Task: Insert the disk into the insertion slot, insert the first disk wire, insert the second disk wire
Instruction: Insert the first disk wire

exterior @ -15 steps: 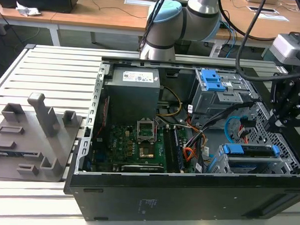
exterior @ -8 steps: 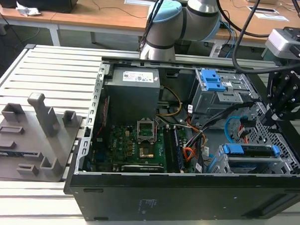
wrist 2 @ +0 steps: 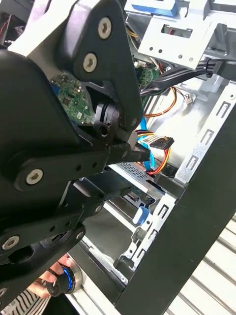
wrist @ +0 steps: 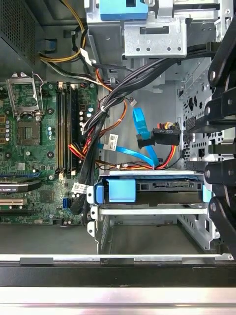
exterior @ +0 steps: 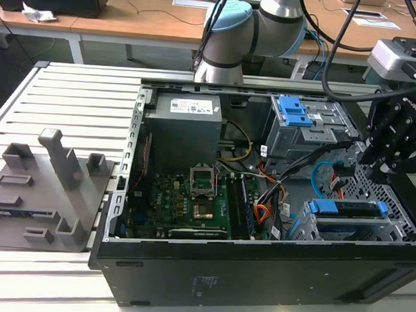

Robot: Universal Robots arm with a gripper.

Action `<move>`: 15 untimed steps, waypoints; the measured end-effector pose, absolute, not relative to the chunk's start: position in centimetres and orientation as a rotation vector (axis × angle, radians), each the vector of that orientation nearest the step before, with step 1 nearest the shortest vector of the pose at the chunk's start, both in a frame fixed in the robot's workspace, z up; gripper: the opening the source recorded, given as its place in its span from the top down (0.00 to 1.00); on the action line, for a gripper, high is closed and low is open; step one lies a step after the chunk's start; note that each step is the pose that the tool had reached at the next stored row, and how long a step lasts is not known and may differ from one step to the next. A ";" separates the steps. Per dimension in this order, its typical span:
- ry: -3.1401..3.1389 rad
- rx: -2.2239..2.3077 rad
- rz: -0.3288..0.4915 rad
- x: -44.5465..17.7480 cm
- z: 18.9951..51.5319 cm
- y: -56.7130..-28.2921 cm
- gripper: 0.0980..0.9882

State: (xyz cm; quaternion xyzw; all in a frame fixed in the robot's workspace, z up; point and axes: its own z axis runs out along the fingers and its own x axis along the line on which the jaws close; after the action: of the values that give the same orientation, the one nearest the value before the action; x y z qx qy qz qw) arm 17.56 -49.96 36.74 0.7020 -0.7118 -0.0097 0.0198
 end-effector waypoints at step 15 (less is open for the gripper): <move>-2.322 2.045 -0.018 15.0 35.0 -49.2 0.70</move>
State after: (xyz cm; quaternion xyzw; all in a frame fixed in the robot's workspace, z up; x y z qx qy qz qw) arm 15.04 -49.18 34.98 0.6608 -0.7502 -0.0057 0.0238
